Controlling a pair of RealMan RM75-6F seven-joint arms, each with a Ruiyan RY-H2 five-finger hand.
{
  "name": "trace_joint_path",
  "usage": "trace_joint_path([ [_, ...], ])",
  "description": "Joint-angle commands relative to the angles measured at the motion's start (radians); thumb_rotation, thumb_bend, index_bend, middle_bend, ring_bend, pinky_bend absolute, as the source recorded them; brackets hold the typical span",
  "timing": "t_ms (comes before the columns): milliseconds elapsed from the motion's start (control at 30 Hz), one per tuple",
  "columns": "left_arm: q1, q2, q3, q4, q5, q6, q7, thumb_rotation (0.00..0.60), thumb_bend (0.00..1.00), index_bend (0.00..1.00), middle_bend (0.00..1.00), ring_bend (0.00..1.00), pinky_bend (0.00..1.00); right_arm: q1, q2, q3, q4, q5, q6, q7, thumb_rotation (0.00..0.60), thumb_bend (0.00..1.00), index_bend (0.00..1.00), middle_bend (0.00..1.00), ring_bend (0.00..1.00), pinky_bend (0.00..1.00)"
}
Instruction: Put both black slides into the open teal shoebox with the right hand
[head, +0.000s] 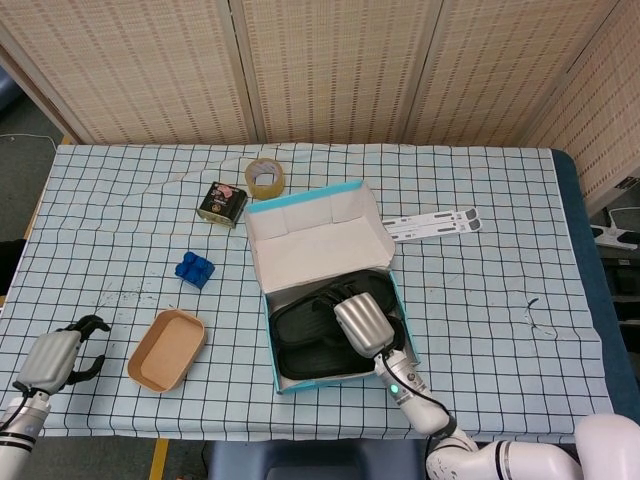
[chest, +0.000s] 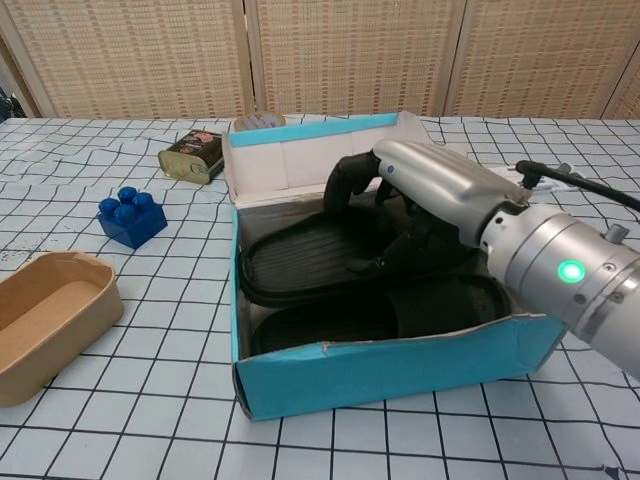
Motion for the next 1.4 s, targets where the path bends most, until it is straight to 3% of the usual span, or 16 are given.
trace_joint_path([
  [33,0.0,0.001,0.0,-0.001,-0.002,-0.002,-0.003,0.6,0.39,0.31,0.2,0.33,0.42,0.001,-0.029,-0.012,0.038,-0.012,0.018,0.0,0.6,0.4,0.57,0.48,0.39,0.47],
  [200,0.001,0.002,0.0,-0.002,0.003,0.004,-0.006,0.6,0.39,0.31,0.2,0.33,0.42,0.0,-0.05,-0.024,0.08,-0.004,0.013,-0.002,0.6,0.51,0.64,0.54,0.45,0.53],
  [900,0.0,0.002,-0.001,0.0,0.0,-0.002,-0.009,0.6,0.39,0.31,0.2,0.33,0.42,-0.01,-0.11,-0.024,0.239,-0.044,0.082,0.004,0.6,0.51,0.64,0.54,0.45,0.53],
  [1067,-0.001,0.002,0.0,0.002,0.0,-0.003,-0.009,0.6,0.39,0.31,0.2,0.33,0.42,-0.015,-0.066,-0.003,0.173,-0.077,0.121,0.051,0.6,0.51,0.57,0.54,0.42,0.52],
  [1133,-0.001,0.003,-0.001,0.001,-0.002,-0.005,-0.01,0.6,0.39,0.31,0.2,0.33,0.42,-0.021,-0.032,0.004,0.13,-0.085,0.135,0.06,0.6,0.5,0.49,0.5,0.36,0.46],
  [1400,-0.001,0.003,-0.002,0.003,-0.004,-0.005,-0.014,0.6,0.39,0.31,0.2,0.33,0.42,-0.095,0.217,-0.006,-0.096,-0.096,0.182,0.082,0.6,0.34,0.31,0.32,0.17,0.26],
])
